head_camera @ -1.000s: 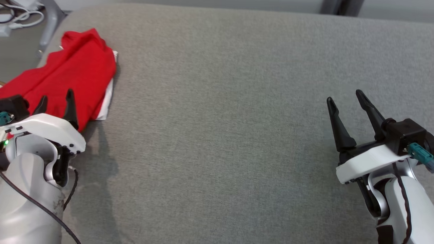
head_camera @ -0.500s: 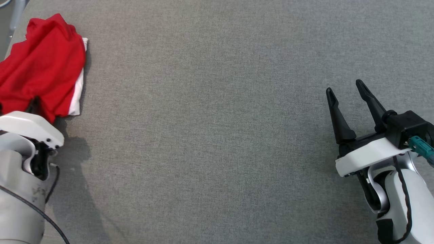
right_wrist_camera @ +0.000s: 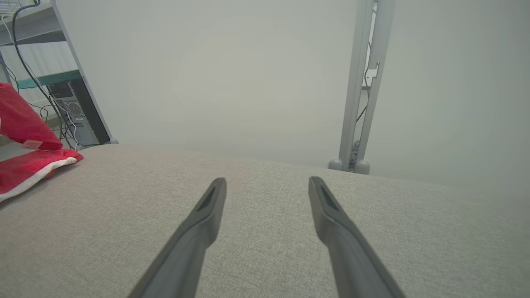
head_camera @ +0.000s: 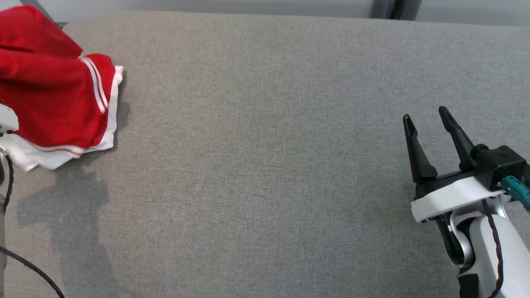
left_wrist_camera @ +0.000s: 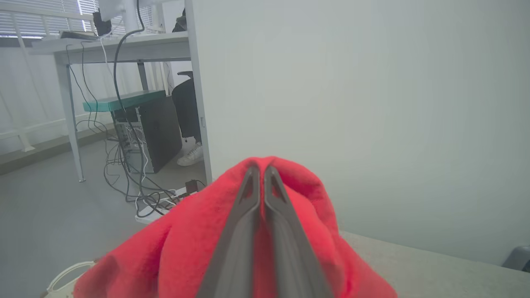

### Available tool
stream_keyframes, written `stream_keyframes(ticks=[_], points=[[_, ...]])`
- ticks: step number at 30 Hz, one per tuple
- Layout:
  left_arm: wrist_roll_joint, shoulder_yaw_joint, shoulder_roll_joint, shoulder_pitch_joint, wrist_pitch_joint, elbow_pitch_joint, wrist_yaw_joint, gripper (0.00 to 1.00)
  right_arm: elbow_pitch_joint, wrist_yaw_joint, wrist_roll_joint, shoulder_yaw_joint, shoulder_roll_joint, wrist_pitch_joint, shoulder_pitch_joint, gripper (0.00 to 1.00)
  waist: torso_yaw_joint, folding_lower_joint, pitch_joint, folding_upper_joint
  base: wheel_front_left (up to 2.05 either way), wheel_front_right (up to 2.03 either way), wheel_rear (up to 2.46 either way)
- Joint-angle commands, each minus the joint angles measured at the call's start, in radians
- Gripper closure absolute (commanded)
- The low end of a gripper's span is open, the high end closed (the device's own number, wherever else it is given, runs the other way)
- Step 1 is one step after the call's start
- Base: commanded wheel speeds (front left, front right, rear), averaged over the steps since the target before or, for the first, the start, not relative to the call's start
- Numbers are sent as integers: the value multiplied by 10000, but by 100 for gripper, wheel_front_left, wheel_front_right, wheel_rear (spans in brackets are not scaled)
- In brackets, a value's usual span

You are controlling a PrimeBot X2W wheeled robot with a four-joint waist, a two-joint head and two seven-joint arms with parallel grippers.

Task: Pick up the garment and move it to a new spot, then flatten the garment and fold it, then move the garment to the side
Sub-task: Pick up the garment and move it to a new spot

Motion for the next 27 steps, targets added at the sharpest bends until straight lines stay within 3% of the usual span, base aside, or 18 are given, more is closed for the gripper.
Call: stream_keyframes(ticks=[1, 5, 12, 17, 22, 27], points=[[115, 37, 71, 459, -52, -903, 157, 100, 78, 1, 50, -67, 39, -126, 174, 0, -102, 0, -396, 0, 0, 0, 0], [246, -46, 49, 1180, 103, -2528, 407, 100, 123, 1, 87, -122, 118, -203, 304, 0, -246, 0, -714, 0, 0, 0, 0], [426, -268, -244, 3602, 1379, -6978, 1289, 100, 104, 1, 92, -198, 308, -307, 617, 0, -814, 0, -1185, 0, 0, 0, 0], [529, -644, -557, 5027, 2233, -9351, 1740, 100, 19, 1, 92, -198, 398, -309, 774, 0, -1456, 0, -1285, 0, 0, 0, 0], [489, -1211, -911, 5693, 2798, -10428, 1915, 100, -63, 1, 130, -42, 489, -353, 781, 0, -2367, 0, -1321, 0, 0, 0, 0], [313, -1973, -1455, 5695, 3030, -10228, 1759, 100, -96, 1, 164, 23, 567, -418, 785, 0, -3351, 0, -1224, 0, 0, 0, 0]])
